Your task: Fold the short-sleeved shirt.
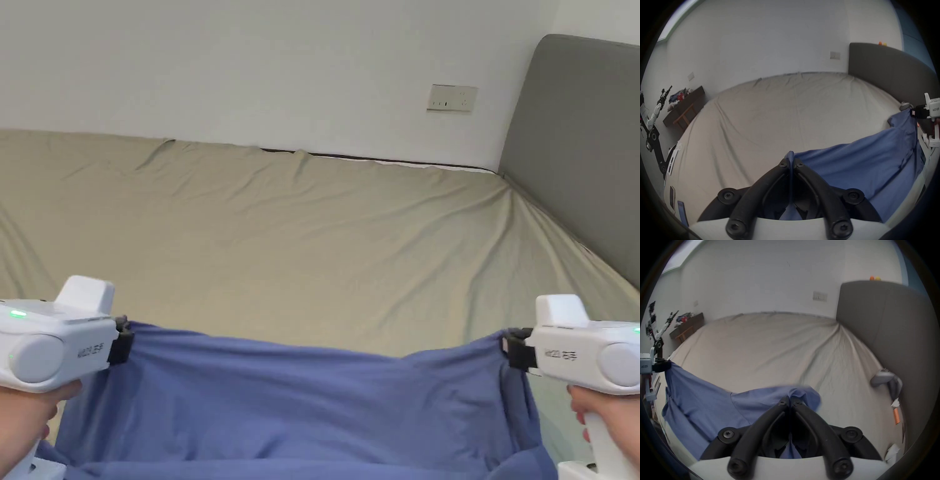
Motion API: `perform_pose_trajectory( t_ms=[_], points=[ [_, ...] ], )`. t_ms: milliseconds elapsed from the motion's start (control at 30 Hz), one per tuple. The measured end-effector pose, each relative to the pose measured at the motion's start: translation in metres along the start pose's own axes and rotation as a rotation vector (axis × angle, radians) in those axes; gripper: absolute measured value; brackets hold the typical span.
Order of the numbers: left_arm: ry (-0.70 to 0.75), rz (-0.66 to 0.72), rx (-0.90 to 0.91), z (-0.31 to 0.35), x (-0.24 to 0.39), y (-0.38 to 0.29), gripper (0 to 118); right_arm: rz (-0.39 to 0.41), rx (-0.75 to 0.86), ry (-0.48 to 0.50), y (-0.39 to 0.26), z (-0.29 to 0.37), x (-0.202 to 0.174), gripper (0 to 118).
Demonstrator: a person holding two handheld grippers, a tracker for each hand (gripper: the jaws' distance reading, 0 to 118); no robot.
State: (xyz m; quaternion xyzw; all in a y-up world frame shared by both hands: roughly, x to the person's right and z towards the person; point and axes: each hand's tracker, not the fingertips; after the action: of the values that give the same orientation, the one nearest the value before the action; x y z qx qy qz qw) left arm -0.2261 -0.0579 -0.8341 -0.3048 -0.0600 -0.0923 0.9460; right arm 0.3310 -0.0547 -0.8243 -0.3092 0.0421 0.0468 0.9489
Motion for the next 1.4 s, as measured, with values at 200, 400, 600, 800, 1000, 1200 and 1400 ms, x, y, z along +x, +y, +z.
perform_pose_trajectory(
  t_ms=[200, 400, 600, 800, 1000, 1200, 1400],
  points=[
    [-0.040, 0.025, 0.075, 0.099, -0.012, -0.052, 0, 0.023, 0.075, 0.045, -0.038, 0.099, -0.023, 1],
    [-0.102, -0.008, -0.141, 0.123, -0.006, -0.141, 0, 0.051, -0.045, 0.065, -0.126, 0.108, -0.044, 1],
    [-0.071, 0.070, -0.235, 0.088, 0.007, -0.171, 0, -0.096, -0.109, 0.020, -0.161, 0.088, -0.045, 1],
    [0.034, 0.107, 0.044, 0.142, 0.026, -0.123, 105, -0.121, 0.133, -0.039, -0.125, 0.145, -0.058, 118],
    [0.108, 0.093, 0.412, 0.181, 0.053, -0.113, 94, -0.061, 0.612, -0.016, -0.110, 0.191, -0.106, 113],
    [0.135, 0.043, 0.402, 0.172, 0.051, -0.124, 3, 0.093, 0.681, -0.057, -0.118, 0.190, -0.130, 1],
    [-0.040, 0.190, 0.118, 0.149, -0.015, -0.129, 0, -0.017, 0.524, -0.012, -0.126, 0.177, -0.121, 1]
  ],
)
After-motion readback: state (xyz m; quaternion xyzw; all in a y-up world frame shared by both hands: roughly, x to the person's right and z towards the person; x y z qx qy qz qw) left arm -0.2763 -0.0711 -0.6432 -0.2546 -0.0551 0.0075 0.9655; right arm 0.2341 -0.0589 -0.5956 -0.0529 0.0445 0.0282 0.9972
